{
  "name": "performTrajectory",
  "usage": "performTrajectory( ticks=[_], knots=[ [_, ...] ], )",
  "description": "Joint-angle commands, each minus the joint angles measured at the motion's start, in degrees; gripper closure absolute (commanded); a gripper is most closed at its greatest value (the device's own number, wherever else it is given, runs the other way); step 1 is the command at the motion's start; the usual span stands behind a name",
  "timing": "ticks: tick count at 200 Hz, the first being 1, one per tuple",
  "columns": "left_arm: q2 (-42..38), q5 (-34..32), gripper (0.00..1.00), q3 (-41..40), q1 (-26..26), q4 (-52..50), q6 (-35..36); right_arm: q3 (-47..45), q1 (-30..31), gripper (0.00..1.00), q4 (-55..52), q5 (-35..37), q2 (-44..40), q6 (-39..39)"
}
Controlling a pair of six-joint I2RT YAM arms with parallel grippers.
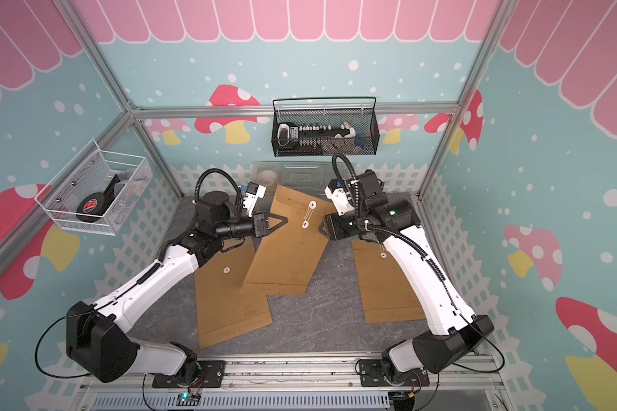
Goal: Close the mouth of the file bag
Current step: Place the file bag at the center of the board.
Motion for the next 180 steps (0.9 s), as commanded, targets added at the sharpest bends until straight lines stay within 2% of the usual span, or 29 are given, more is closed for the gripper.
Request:
performTrajectory(
  ticks=[1,16,41,59,89,131,180],
  knots=[
    [-1.3,-2.9,1.00,-2.2,0.3,4.3,-3.0,-2.2,-2.6,0.42,2.4,-2.0,-2.1,0.9],
    [-1.3,-6.2,1.00,-6.2,0.2,8.9,-7.6,-5.9,-4.4,0.42,6.2,-1.9,-3.6,3.3],
    [0.5,-12.7,1.00,-15.8,-0.3,22.1,-17.6,-11.6,-6.5,0.42,11.5,-0.9,-4.7,5.7],
    [3.8,-16.5,1.00,-19.8,-1.6,28.2,-20.1,-14.1,-7.0,0.43,13.4,-0.6,-4.2,6.0],
    [11.4,-18.9,1.00,-18.9,-4.7,28.7,-17.1,-17.6,-7.4,0.44,14.6,2.0,-2.9,5.2],
    [22.6,-21.7,1.00,-17.0,-9.1,36.7,-19.0,-21.2,-9.2,0.44,17.7,0.8,-2.4,5.3],
    [31.7,-24.3,1.00,-10.6,-11.8,40.1,-20.0,-23.3,-10.2,0.44,18.5,-0.1,-1.4,4.5]
  ],
)
